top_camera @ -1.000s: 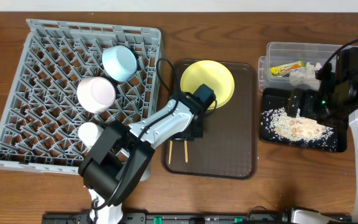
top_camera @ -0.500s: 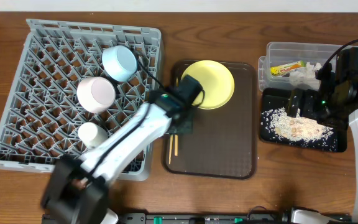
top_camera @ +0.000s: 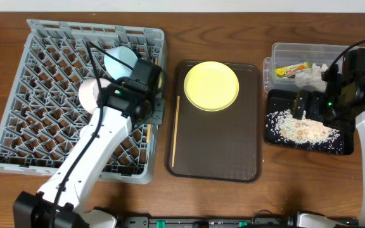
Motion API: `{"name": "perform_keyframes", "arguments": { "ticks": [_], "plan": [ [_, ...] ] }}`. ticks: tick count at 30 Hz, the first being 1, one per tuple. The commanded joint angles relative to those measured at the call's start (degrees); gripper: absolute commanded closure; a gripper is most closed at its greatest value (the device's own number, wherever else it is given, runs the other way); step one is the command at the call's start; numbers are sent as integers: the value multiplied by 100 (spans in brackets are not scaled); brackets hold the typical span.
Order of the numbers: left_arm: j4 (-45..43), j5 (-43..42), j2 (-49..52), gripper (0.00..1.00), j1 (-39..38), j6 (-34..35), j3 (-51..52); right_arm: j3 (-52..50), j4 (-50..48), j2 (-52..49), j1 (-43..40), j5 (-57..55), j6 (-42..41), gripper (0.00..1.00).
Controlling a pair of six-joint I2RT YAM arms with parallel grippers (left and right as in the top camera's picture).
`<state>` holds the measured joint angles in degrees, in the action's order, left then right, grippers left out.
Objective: Sort waste into correct bins and load items into the dishwasher
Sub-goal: 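Carry the chopsticks into the rack and release them upright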
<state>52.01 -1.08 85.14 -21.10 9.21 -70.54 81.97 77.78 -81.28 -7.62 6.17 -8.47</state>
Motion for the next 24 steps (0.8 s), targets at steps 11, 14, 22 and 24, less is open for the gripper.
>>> {"name": "perform_keyframes", "arguments": {
  "ticks": [11,14,22,24],
  "plan": [
    [-129,72,356,64,245,-326,-94,74,24,17,-35,-35,85,1],
    [-144,72,337,58,245,-323,-94,74,28,17,-35,-35,85,1],
    [-192,-140,-24,52,122,-291,-144,74,22,17,-35,-35,83,1],
    [-216,-304,-98,50,-39,-140,-142,74,20,17,-35,-35,83,1]
  ]
}}
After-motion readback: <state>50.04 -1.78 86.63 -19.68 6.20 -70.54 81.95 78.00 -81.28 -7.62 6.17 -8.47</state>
